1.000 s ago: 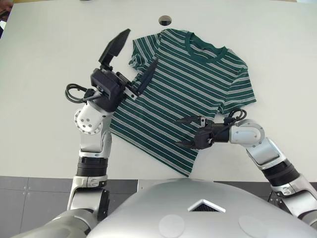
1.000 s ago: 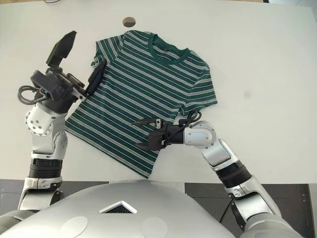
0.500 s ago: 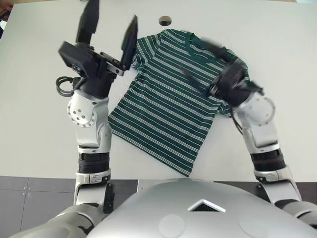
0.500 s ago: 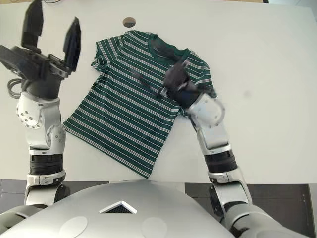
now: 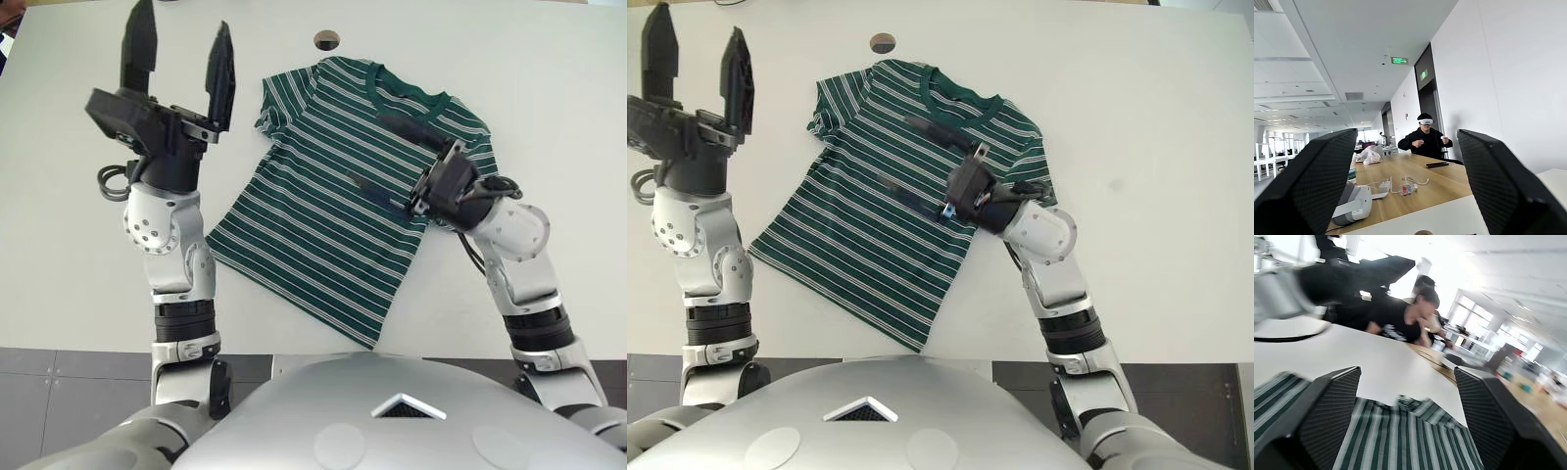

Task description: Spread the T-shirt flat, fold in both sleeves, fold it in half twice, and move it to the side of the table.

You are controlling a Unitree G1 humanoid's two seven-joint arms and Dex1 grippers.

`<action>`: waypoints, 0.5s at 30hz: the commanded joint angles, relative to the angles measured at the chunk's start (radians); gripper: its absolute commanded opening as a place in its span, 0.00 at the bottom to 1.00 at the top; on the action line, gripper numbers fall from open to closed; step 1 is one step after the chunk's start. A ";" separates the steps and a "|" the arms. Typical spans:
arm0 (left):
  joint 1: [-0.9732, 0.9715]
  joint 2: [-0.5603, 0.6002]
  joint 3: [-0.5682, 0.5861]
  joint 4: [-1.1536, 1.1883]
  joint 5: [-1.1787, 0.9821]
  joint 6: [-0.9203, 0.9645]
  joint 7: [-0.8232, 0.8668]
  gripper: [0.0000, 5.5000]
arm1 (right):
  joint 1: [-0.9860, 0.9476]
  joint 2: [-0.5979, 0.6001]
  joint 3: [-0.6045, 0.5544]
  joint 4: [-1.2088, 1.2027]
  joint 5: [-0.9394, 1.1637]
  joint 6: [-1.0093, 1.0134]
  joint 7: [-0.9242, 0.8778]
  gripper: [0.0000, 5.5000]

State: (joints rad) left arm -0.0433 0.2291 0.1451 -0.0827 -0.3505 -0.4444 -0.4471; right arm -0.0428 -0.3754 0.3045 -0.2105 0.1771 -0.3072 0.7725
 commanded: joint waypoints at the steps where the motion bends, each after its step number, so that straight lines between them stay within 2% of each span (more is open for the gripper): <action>1: -0.025 -0.007 0.023 0.041 -0.009 -0.031 -0.002 0.68 | 0.021 -0.073 0.058 0.009 -0.075 -0.050 0.077 0.64; 5: -0.026 -0.008 0.029 0.084 -0.013 -0.062 -0.023 0.68 | 0.045 -0.231 0.178 0.125 -0.371 -0.192 0.143 0.64; 10: -0.024 -0.004 0.040 0.137 -0.030 -0.114 -0.057 0.68 | -0.010 -0.300 0.260 0.275 -0.676 -0.264 0.086 0.64; 12: -0.027 -0.001 0.044 0.154 -0.035 -0.126 -0.068 0.68 | -0.026 -0.355 0.250 0.287 -0.700 -0.258 0.103 0.64; 15: -0.032 0.007 0.046 0.163 -0.035 -0.138 -0.075 0.68 | -0.052 -0.526 0.172 0.230 -0.565 -0.191 0.253 0.64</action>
State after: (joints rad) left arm -0.0551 0.2231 0.1789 0.0714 -0.3799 -0.5682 -0.5096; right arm -0.1148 -0.7109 0.5111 -0.0285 -0.3670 -0.6222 0.8442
